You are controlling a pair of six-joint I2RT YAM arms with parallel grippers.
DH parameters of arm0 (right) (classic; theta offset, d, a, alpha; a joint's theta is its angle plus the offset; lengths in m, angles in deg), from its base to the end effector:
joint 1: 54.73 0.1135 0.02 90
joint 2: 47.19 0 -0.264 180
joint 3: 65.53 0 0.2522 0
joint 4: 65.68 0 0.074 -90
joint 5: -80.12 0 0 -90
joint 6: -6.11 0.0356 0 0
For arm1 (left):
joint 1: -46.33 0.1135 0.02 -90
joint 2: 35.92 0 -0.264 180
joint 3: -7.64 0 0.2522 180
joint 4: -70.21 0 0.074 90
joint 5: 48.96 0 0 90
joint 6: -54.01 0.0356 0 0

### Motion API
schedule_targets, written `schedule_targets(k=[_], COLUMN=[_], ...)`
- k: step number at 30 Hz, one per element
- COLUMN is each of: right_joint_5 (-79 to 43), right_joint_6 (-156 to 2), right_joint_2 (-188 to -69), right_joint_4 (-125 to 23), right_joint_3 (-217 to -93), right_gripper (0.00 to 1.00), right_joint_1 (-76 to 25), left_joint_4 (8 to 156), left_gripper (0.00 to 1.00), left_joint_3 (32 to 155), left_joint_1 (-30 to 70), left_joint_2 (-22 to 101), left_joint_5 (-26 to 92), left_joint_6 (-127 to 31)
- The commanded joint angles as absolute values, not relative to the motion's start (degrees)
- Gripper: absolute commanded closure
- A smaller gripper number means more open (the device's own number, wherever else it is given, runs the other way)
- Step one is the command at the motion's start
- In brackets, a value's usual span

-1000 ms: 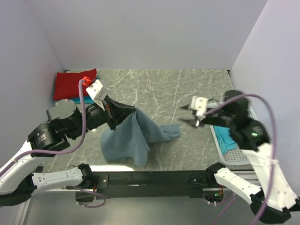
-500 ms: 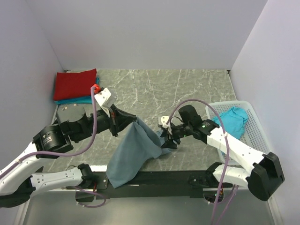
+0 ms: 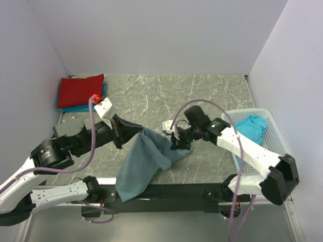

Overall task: Fold and stack the t-shirts
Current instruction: Flatten the tshirt out

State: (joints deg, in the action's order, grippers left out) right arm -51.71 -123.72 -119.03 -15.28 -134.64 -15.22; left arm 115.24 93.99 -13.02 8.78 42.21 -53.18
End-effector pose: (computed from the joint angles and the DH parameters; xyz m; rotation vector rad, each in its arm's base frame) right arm 0.1777 0.1773 0.2719 -1.7355 1.6223 0.8984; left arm 0.0670 -0.1116 0.4603 0.6058 1.6177 -0.9947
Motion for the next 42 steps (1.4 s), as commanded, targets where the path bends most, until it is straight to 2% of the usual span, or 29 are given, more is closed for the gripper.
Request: schedule_targets(k=[1, 3, 5, 6, 12, 16, 17, 21, 22, 24, 25, 27, 29, 30, 31, 32, 33, 35, 36, 38, 39, 40, 42], right_joint_5=[-37.7, -32.7, -35.2, -40.2, -53.7, -54.2, -53.1, -47.4, -46.3, -42.9, -41.9, -39.4, -37.9, -35.5, -33.9, -33.0, -31.9, -32.5, -33.3, -40.8, -43.9, -48.3, -48.0], right_joint_6=[-129.9, -133.4, -134.6, -135.1, -136.1, -129.7, -127.8, -119.8, -118.2, -113.9, -112.7, -108.2, -104.4, -102.0, -101.0, -99.8, -98.9, -100.1, -103.7, -110.5, -119.6, -123.7, -132.1], right_joint_2=[-110.4, -103.1, -99.5, -97.9, -96.3, -97.5, -98.8, -106.3, -108.6, -118.0, -122.1, -135.6, -149.8, -153.9, -157.6, -162.1, -162.7, -159.2, -157.3, -151.9, -150.5, -149.2, -144.9], right_joint_4=[-5.2, -2.0, 0.1, 3.9, 12.6, 7.7, 3.2, -9.5, -12.4, -19.7, -21.1, -22.3, -19.3, -17.4, -15.5, -13.7, -13.9, -16.9, -17.1, -11.9, -8.5, -5.7, -2.6], right_joint_3=[-144.0, -148.8, -155.4, -158.1, -173.0, -175.1, -173.7, -167.6, -166.2, -164.3, -164.8, -170.1, -179.5, -183.2, -189.2, -190.6, -190.6, -184.1, -181.4, -174.8, -173.3, -169.3, -163.8], right_gripper=[1.0, 1.0, 1.0, 1.0, 1.0, 1.0, 1.0, 1.0, 1.0, 1.0, 1.0, 0.98, 0.76, 0.67, 0.55, 0.51, 0.48, 0.45, 0.44, 0.44, 0.44, 0.44, 0.43], right_joint_1=[-16.4, -18.2, -22.9, -24.8, -32.7, -35.1, -35.0, -35.1, -35.0, -35.0, -35.1, -35.1, -34.7, -34.3, -34.2, -34.2, -34.4, -34.7, -34.8, -34.5, -34.1, -33.5, -31.5], left_joint_4=[112.7, 111.8, 109.4, 108.6, 107.1, 105.2, 103.6, 92.4, 90.6, 88.3, 87.8, 88.6, 94.0, 95.0, 94.6, 92.2, 90.1, 86.4, 86.0, 87.1, 88.5, 89.1, 90.1], left_gripper=[0.99, 0.99, 0.99, 1.0, 0.99, 1.0, 0.99, 0.99, 0.99, 0.99, 0.99, 0.99, 0.99, 0.99, 0.99, 0.98, 0.81, 0.63, 0.41, 0.31, 0.24, 0.23, 0.19], left_joint_3=[94.1, 93.5, 93.3, 93.6, 99.9, 100.2, 96.9, 83.9, 81.0, 74.0, 72.3, 67.7, 64.8, 63.4, 59.8, 58.1, 56.7, 55.5, 56.1, 59.4, 60.4, 61.2, 61.4], left_joint_1=[-13.2, -13.3, -13.3, -13.2, -13.2, -13.2, -13.2, -13.2, -13.2, -12.9, -12.7, -9.2, -3.7, 5.5, 10.9, 16.5, 26.5, 34.3, 38.9, 40.5, 40.5, 40.5, 40.4], left_joint_2=[5.4, 2.9, 1.3, 1.0, 5.9, 8.1, 7.2, 2.1, 0.9, -1.0, -1.2, -0.9, 1.2, 2.2, 3.3, 6.0, 7.9, 15.6, 18.4, 25.1, 26.4, 27.2, 26.6], left_joint_5=[41.6, 39.6, 35.2, 33.7, 23.1, 24.3, 26.0, 45.0, 54.9, 62.6, 72.0, 77.8, 78.2, 75.4, 71.4, 61.2, 55.9, 41.6, 37.7, 33.9, 33.0, 32.4, 31.4], left_joint_6=[-51.6, -50.1, -48.6, -47.1, -45.3, -46.7, -47.7, -52.1, -53.3, -56.1, -57.4, -63.4, -72.0, -74.1, -75.6, -77.7, -77.7, -76.6, -76.2, -75.2, -75.0, -74.8, -73.9])
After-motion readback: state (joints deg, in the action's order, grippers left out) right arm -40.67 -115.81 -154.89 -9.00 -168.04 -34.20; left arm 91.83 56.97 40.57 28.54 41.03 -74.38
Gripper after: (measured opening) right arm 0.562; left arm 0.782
